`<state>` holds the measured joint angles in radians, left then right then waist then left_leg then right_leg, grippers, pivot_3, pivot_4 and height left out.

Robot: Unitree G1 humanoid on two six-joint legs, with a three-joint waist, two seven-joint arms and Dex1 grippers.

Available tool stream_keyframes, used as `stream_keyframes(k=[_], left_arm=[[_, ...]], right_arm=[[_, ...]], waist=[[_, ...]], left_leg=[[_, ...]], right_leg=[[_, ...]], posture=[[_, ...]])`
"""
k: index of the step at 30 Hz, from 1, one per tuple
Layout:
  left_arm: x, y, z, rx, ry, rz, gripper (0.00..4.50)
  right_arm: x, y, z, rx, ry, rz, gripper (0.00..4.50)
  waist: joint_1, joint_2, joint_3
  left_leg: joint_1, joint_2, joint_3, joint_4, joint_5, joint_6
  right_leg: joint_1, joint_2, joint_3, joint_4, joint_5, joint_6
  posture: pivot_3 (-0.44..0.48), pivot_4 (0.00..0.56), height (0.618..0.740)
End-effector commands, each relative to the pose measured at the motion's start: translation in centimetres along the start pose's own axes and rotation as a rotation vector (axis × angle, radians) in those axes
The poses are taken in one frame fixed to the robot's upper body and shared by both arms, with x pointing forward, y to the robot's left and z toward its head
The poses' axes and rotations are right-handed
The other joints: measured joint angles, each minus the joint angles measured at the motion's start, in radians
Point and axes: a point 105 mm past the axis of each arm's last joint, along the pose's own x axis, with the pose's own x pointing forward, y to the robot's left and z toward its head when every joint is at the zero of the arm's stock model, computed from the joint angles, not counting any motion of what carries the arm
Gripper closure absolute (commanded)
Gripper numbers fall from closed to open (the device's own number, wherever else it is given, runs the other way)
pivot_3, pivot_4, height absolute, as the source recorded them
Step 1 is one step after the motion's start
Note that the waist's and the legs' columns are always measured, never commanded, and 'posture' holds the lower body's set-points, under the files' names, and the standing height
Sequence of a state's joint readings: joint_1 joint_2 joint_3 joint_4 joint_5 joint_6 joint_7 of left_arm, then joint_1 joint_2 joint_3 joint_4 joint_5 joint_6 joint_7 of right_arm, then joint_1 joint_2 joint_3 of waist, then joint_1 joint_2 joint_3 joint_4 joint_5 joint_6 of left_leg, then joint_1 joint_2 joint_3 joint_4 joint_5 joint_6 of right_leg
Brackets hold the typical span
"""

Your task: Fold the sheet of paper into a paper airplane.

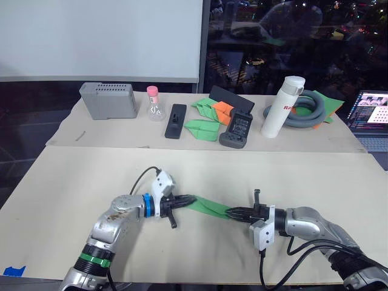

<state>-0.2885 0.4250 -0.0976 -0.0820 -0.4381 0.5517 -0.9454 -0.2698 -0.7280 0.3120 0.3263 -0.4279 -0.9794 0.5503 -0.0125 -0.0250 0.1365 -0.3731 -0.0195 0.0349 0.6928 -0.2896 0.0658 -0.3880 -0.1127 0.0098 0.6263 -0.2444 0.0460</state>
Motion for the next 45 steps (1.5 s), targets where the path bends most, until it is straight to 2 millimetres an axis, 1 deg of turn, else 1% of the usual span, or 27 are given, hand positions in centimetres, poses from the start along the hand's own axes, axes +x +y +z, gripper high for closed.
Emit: stream_keyframes(k=[1, 3, 5, 8, 11, 13, 18, 22, 24, 27, 29, 32, 33, 35, 38, 40, 42, 44, 45], left_arm=[[-0.3, -0.1, 2.7, 0.019, -0.081, -0.008, 4.50], [0.4, -0.2, 3.3, 0.021, -0.099, -0.015, 4.50], [1.3, -0.4, 3.5, 0.018, -0.102, -0.016, 4.50], [2.7, -1.2, 2.2, 0.033, -0.050, -0.041, 4.50], [3.7, -1.4, 0.5, 0.012, -0.005, -0.033, 4.50], [3.7, -1.4, -0.5, 0.012, 0.026, -0.024, 4.50], [3.4, -0.5, -3.2, 0.037, 0.130, 0.019, 4.50], [3.3, -0.3, -3.8, 0.023, 0.135, 0.030, 4.50], [3.4, -0.3, -4.1, 0.027, 0.145, 0.029, 4.50], [3.4, -0.3, -4.4, 0.026, 0.153, 0.028, 4.50], [3.4, -0.3, -4.8, 0.034, 0.168, 0.026, 4.50], [3.0, -0.2, -4.9, 0.042, 0.182, 0.028, 4.50], [2.8, 0.0, -4.9, 0.045, 0.184, 0.033, 4.50], [2.6, 0.2, -4.9, 0.048, 0.187, 0.039, 4.50], [2.5, 0.4, -4.8, 0.054, 0.189, 0.043, 4.50], [2.6, 0.4, -4.7, 0.057, 0.188, 0.042, 4.50], [2.8, 0.3, -4.7, 0.064, 0.189, 0.037, 4.50], [3.0, 0.1, -4.6, 0.066, 0.189, 0.032, 4.50], [3.2, 0.0, -4.6, 0.066, 0.188, 0.027, 4.50]], right_arm=[[-0.3, 2.9, -0.9, 0.041, 0.051, 0.115, 4.46], [-0.2, 3.1, -0.8, 0.043, 0.049, 0.124, 4.46], [-0.1, 3.3, -0.6, 0.040, 0.044, 0.131, 4.46], [0.0, 3.3, -0.4, 0.040, 0.040, 0.131, 4.46], [0.1, 3.1, -0.2, 0.057, 0.036, 0.110, 4.46], [0.1, 3.1, 0.0, 0.055, 0.032, 0.109, 4.46], [0.1, 2.6, 0.6, 0.065, 0.022, 0.104, 4.46], [0.2, 2.3, 1.0, 0.051, 0.015, 0.105, 4.46], [0.2, 1.8, 0.9, 0.058, 0.021, 0.086, 4.46], [0.0, 1.2, 1.1, 0.066, 0.008, 0.072, 3.64], [-0.4, 0.6, 1.1, 0.086, 0.015, 0.062, 2.99], [-2.6, -1.6, 1.0, 0.160, 0.086, 0.024, 1.96], [-3.2, -2.6, 1.3, 0.203, 0.093, -0.006, 1.96], [-3.9, -4.0, 2.0, 0.302, 0.088, -0.058, 1.96], [-3.9, -5.3, 2.4, 0.472, 0.084, -0.136, 1.96], [-3.2, -5.9, 2.0, 0.581, 0.102, -0.199, 2.50], [-1.8, -6.1, 1.7, 0.677, 0.115, -0.255, 3.12], [-0.4, -5.7, 1.6, 0.780, 0.127, -0.283, 3.82], [0.2, -5.2, 1.5, 0.824, 0.147, -0.277, 4.19]], waist=[[0.000, 0.000, 0.000], [0.001, -0.001, -0.001], [0.002, -0.002, -0.001], [0.000, -0.002, -0.001], [0.000, -0.002, -0.001], [0.000, -0.002, -0.001], [0.001, -0.002, -0.001], [0.005, -0.002, -0.001], [0.006, -0.002, -0.001], [0.007, -0.001, -0.001], [0.008, 0.000, -0.001], [0.014, 0.002, -0.001], [0.015, 0.002, -0.001], [0.013, 0.002, -0.001], [0.008, 0.002, -0.001], [0.010, 0.002, -0.001], [0.012, 0.002, -0.001], [0.014, 0.003, -0.001], [0.015, 0.003, -0.002]], left_leg=[[0.000, 0.000, 0.000, 0.000, 0.000, 0.000], [0.000, 0.000, 0.000, 0.000, 0.000, 0.000], [0.000, -0.001, 0.000, 0.000, 0.000, 0.000], [0.000, -0.001, 0.000, 0.000, 0.000, 0.000], [0.001, -0.001, 0.000, -0.001, -0.001, 0.000], [0.000, 0.000, 0.000, -0.001, -0.001, -0.001], [0.000, 0.000, 0.000, -0.003, 0.000, -0.001], [0.001, 0.000, -0.001, -0.005, 0.000, -0.001], [0.001, 0.000, -0.001, -0.006, 0.000, -0.001], [0.001, 0.000, -0.001, -0.006, 0.000, -0.001], [0.001, 0.000, -0.001, -0.006, 0.000, -0.001], [0.000, -0.001, -0.001, -0.006, 0.000, -0.001], [0.000, -0.001, -0.001, -0.007, 0.000, -0.001], [-0.001, 0.000, -0.001, -0.008, -0.001, 0.000], [-0.001, 0.002, -0.001, -0.011, 0.000, -0.002], [-0.001, 0.003, -0.001, -0.012, 0.001, -0.003], [-0.001, 0.004, -0.001, -0.013, 0.001, -0.003], [-0.002, 0.003, -0.001, -0.013, 0.001, -0.003], [-0.003, 0.003, -0.001, -0.013, 0.001, -0.004]], right_leg=[[0.000, 0.000, 0.000, 0.000, 0.000, 0.000], [0.001, 0.000, 0.000, 0.000, 0.000, 0.000], [0.001, 0.000, 0.000, 0.000, 0.000, 0.000], [0.001, 0.000, 0.000, -0.001, 0.000, 0.000], [0.001, 0.000, 0.000, -0.001, 0.000, 0.000], [0.001, 0.000, 0.001, -0.001, 0.000, 0.000], [0.000, 0.000, 0.001, -0.002, 0.000, 0.000], [0.000, -0.002, 0.002, -0.003, 0.000, 0.000], [0.000, -0.002, 0.003, -0.004, 0.000, 0.000], [0.000, -0.002, 0.003, -0.004, 0.000, 0.000], [0.000, -0.002, 0.003, -0.004, 0.000, 0.000], [0.000, -0.003, 0.003, -0.004, 0.000, 0.000], [0.000, -0.003, 0.003, -0.005, 0.000, 0.000], [0.000, -0.003, 0.003, -0.008, 0.000, 0.000], [0.000, -0.004, 0.002, -0.011, 0.000, -0.001], [0.000, -0.003, 0.001, -0.012, 0.001, -0.001], [-0.001, -0.004, 0.001, -0.012, 0.001, -0.002], [-0.002, -0.004, 0.001, -0.012, 0.001, -0.002], [-0.003, -0.004, 0.001, -0.012, 0.001, -0.002]], posture=[[0.000, 0.150, 0.740], [0.000, 0.150, 0.740], [0.000, 0.150, 0.740], [0.000, 0.150, 0.740], [0.000, 0.150, 0.740], [0.000, 0.150, 0.740], [0.000, 0.150, 0.740], [0.000, 0.150, 0.740], [0.000, 0.150, 0.740], [0.000, 0.150, 0.740], [0.000, 0.150, 0.740], [0.000, 0.150, 0.740], [0.000, 0.150, 0.740], [0.000, 0.150, 0.740], [0.000, 0.150, 0.740], [0.000, 0.150, 0.740], [0.000, 0.150, 0.740], [0.000, 0.150, 0.740], [0.000, 0.150, 0.740]])
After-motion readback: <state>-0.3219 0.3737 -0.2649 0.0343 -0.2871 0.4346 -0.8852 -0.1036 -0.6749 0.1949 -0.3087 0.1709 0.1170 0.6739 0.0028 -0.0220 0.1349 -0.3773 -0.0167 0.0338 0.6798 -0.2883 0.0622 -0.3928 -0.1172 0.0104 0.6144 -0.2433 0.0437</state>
